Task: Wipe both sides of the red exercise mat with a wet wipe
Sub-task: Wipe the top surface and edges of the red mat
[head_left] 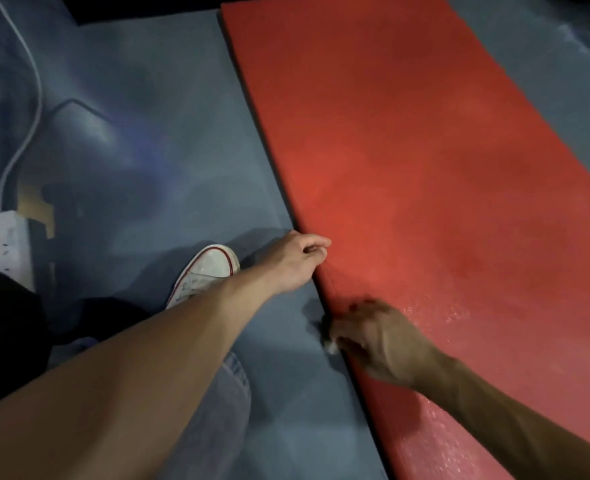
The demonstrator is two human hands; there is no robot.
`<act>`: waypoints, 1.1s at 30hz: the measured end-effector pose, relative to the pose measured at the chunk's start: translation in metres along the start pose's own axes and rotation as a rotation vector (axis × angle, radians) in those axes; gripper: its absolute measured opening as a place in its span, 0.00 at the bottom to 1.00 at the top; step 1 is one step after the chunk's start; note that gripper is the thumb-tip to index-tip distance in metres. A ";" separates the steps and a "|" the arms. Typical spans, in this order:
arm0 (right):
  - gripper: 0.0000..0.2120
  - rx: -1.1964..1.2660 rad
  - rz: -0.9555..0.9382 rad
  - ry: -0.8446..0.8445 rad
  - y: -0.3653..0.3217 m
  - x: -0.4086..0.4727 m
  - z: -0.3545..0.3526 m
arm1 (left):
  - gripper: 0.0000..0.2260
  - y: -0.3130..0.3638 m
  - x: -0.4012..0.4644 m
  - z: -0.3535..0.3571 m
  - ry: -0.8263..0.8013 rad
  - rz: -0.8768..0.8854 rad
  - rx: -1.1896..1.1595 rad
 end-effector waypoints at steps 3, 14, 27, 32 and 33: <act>0.06 -0.047 -0.058 -0.083 -0.005 -0.018 0.010 | 0.13 -0.004 0.004 0.003 -0.012 0.000 -0.012; 0.09 -0.010 0.164 0.224 0.016 0.054 -0.018 | 0.14 -0.009 0.004 0.001 0.041 -0.099 -0.166; 0.06 -0.166 0.255 0.347 0.017 0.064 -0.032 | 0.17 -0.007 -0.001 -0.001 0.068 -0.098 -0.163; 0.10 -0.054 0.311 0.337 0.024 0.091 -0.033 | 0.19 -0.014 0.002 -0.011 0.093 -0.142 -0.206; 0.07 -0.036 0.287 0.322 0.023 0.085 -0.030 | 0.19 -0.015 0.002 -0.012 0.089 -0.137 -0.212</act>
Point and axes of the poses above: each hand's wrist, its own x-axis towards the middle knuckle, its own z-axis out of the palm, y = z × x, the point moved 8 cm from there along x, towards the middle knuckle, and after that the axes turned 3 degrees about x, right-handed, at the moved point
